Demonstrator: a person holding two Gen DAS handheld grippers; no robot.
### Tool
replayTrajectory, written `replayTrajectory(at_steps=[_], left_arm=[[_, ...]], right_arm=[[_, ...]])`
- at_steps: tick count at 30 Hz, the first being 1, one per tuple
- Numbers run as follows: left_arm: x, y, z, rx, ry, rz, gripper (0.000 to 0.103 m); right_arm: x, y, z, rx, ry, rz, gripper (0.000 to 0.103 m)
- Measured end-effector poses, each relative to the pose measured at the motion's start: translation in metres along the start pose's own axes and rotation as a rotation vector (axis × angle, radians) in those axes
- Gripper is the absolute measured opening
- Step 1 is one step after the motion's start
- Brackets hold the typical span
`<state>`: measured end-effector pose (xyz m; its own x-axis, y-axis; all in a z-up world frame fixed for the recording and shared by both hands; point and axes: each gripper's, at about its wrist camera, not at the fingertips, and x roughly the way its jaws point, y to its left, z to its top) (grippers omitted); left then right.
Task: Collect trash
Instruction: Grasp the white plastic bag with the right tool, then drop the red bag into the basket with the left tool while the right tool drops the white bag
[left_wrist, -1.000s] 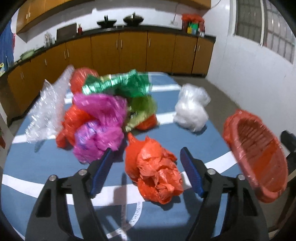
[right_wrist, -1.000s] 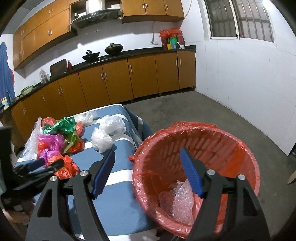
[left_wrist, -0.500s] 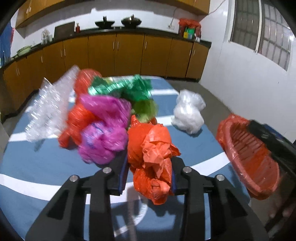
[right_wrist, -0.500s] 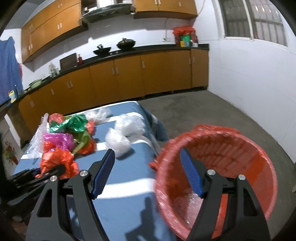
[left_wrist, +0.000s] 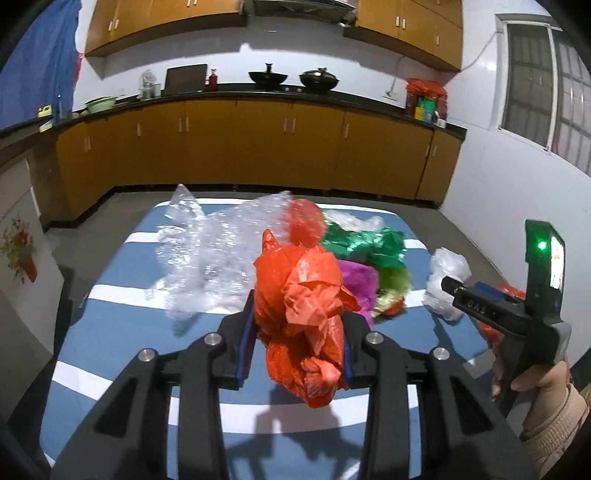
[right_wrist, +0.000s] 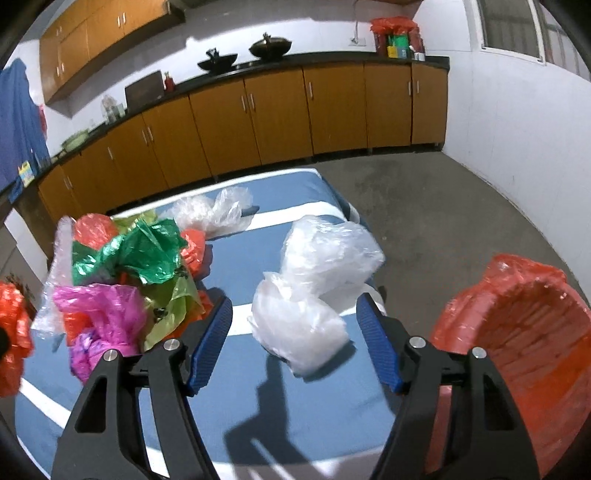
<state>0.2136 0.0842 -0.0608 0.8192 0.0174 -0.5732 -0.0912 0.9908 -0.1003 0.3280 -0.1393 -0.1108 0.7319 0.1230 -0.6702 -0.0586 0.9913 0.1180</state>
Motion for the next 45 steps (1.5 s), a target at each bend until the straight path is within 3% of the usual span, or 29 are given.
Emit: replayTrajectory(at_steps=[3, 7, 10, 25, 34, 45], left_arm=[[-0.001, 0.006, 0.001, -0.011, 0.005, 0.003, 0.037], [-0.001, 0.005, 0.001, -0.013, 0.010, 0.001, 0.037], [-0.001, 0.004, 0.000, -0.014, 0.011, -0.003, 0.037], [-0.012, -0.022, 0.003, 0.019, -0.001, -0.076, 0.037], [-0.021, -0.052, 0.002, 0.071, -0.007, -0.134, 0.037], [-0.026, -0.099, 0.000, 0.144, 0.001, -0.237, 0.036]], right_arm=[[0.011, 0.003, -0.001, -0.023, 0.040, -0.014, 0.068], [0.016, 0.002, -0.003, -0.021, 0.079, -0.002, 0.033], [0.013, 0.002, -0.007, -0.040, 0.092, 0.002, 0.023], [-0.103, -0.020, -0.032, -0.033, -0.052, 0.074, 0.020], [-0.147, -0.041, -0.042, -0.034, -0.135, 0.000, 0.020], [-0.174, -0.074, -0.058, 0.039, -0.173, -0.060, 0.020]])
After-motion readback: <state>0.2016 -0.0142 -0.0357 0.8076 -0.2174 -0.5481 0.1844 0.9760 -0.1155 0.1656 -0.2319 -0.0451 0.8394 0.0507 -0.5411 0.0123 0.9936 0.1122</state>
